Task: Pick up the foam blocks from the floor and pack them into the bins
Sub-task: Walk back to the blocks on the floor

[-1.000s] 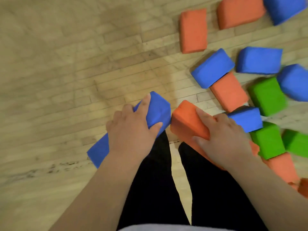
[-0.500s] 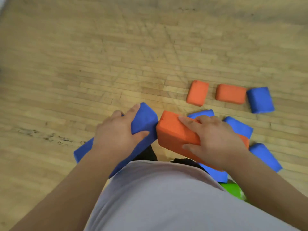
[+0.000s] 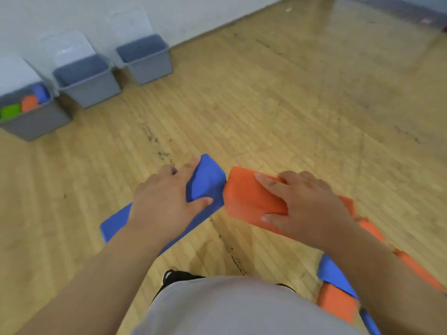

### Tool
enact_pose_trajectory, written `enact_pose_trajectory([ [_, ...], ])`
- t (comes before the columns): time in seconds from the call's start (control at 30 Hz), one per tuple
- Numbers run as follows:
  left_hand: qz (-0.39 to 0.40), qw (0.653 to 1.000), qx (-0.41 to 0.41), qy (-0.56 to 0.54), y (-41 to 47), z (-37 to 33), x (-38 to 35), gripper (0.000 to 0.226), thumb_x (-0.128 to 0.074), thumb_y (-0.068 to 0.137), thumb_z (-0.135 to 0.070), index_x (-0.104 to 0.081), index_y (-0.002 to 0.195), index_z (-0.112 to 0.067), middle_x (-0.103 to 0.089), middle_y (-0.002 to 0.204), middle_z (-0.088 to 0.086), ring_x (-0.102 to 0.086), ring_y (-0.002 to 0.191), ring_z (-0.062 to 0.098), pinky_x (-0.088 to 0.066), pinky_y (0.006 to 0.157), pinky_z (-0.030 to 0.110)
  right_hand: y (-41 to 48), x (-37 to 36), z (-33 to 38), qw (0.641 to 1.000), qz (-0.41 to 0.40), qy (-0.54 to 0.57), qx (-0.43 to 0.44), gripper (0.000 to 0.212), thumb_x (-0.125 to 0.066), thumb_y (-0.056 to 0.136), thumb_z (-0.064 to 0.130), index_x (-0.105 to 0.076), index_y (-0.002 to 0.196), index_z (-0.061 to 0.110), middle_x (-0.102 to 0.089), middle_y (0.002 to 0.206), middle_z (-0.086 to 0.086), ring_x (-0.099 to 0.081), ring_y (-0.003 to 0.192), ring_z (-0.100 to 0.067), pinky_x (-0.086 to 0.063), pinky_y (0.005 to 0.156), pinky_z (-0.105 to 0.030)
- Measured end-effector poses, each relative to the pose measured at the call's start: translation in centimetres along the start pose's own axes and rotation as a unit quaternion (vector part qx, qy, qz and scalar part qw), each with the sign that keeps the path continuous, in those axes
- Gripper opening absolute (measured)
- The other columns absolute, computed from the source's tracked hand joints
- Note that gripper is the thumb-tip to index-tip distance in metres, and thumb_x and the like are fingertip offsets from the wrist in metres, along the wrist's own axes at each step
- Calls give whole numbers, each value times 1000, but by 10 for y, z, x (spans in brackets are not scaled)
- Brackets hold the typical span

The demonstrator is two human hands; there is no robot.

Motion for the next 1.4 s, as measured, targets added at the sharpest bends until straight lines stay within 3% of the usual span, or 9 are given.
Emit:
enact_pose_trajectory([
  [0.13, -50, 992, 110, -24, -19, 100, 30, 86, -54, 87, -73, -9, 157, -51, -51, 116, -7, -56, 103, 21, -50, 90, 41, 68, 17, 103, 995, -8, -16, 96, 86, -53, 85, 73, -12, 157, 53, -48, 135, 10, -45, 119, -19, -40, 101, -40],
  [0.33, -125, 955, 269, -22, -77, 298, 100, 87, -55, 85, -73, -11, 157, -51, -54, 117, -7, -55, 107, 22, -49, 91, 41, 159, 40, 323, 961, -43, -41, 270, 86, -48, 80, 76, -20, 157, 50, -50, 130, 7, -48, 121, -22, -42, 103, -42],
  [0.57, -170, 925, 338, -10, -93, 446, 163, 89, -59, 84, -72, -14, 157, -50, -55, 116, -7, -52, 108, 22, -49, 91, 40, 233, 72, 501, 923, -40, -20, 383, 87, -57, 86, 70, -13, 158, 51, -46, 137, 13, -41, 128, -16, -35, 110, -40],
  [0.9, -166, 922, 347, 40, 40, 523, 195, 89, -54, 83, -76, -10, 157, -52, -56, 119, -8, -53, 108, 21, -47, 94, 41, 382, 85, 573, 908, -51, 13, 417, 86, -56, 88, 67, -9, 158, 52, -45, 135, 11, -44, 124, -16, -38, 108, -42],
  [1.17, -164, 909, 382, 22, 198, 568, 215, 89, -53, 84, -76, -6, 156, -53, -54, 123, -11, -51, 109, 19, -46, 95, 40, 563, 125, 583, 890, -24, 6, 455, 88, -60, 85, 68, -11, 157, 53, -46, 135, 13, -44, 124, -15, -38, 106, -39],
  [1.4, -158, 887, 434, -15, 269, 643, 224, 90, -54, 84, -76, -8, 157, -52, -54, 120, -10, -51, 109, 18, -46, 97, 40, 673, 136, 655, 867, 0, -18, 499, 87, -63, 84, 65, -16, 157, 53, -46, 140, 12, -44, 127, -16, -40, 104, -40],
])
Point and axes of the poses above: each hand's wrist, its own y-axis towards the middle knuckle, its own x-axis out of the back of the hand, z = x × y, the point moved 6 cm from there along y, towards the middle knuckle
